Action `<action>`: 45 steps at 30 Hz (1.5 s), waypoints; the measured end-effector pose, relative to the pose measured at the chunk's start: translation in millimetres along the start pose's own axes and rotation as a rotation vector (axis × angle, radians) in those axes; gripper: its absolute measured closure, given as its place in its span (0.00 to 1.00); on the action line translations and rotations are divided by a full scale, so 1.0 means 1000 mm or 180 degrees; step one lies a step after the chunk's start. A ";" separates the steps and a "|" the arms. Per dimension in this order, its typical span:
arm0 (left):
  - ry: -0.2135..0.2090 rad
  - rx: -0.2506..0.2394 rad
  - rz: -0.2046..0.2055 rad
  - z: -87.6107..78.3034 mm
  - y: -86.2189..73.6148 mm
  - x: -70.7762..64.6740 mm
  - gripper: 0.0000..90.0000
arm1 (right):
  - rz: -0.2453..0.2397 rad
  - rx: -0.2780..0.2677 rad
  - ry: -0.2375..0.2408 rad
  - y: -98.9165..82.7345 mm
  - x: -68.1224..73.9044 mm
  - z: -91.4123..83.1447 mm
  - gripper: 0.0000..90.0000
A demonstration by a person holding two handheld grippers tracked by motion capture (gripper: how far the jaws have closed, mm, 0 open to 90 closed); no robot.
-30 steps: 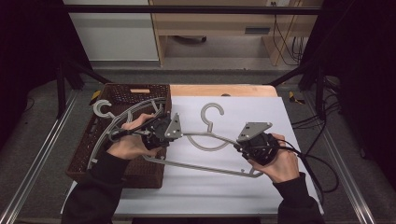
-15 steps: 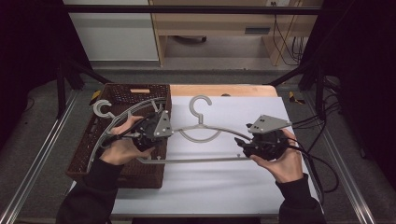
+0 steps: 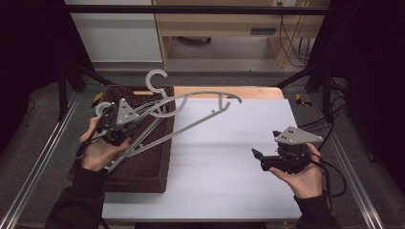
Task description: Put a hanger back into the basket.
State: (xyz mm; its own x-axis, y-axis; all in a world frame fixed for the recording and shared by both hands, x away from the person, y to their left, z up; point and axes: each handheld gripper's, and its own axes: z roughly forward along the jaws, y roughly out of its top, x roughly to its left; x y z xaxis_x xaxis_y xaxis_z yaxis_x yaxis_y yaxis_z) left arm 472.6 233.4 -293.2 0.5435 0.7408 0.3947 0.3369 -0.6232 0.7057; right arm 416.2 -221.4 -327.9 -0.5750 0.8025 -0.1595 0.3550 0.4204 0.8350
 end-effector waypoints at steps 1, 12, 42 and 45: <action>0.0057 -0.0009 -0.0050 0.000 -0.004 0.003 0.91 | 0.0030 0.0021 0.0005 -0.005 0.000 0.002 0.16; 0.0551 0.0153 -0.0453 0.006 -0.048 0.035 0.91 | 0.0070 0.0149 0.0073 -0.020 0.003 0.017 0.14; 0.0778 0.0659 -0.0702 0.015 -0.089 0.059 0.91 | 0.0051 0.0227 0.0131 -0.023 0.009 0.030 0.14; 0.0747 0.0689 -0.0713 0.023 -0.087 0.054 0.91 | 0.0069 0.0218 0.0138 -0.023 0.009 0.030 0.14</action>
State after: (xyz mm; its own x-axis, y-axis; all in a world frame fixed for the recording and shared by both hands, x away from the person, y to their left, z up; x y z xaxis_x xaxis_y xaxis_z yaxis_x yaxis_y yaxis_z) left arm 490.3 321.7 -346.3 0.2560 0.8861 0.3864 0.5953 -0.4594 0.6592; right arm 425.0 -210.7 -364.5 -0.5974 0.7933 -0.1176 0.4165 0.4323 0.7998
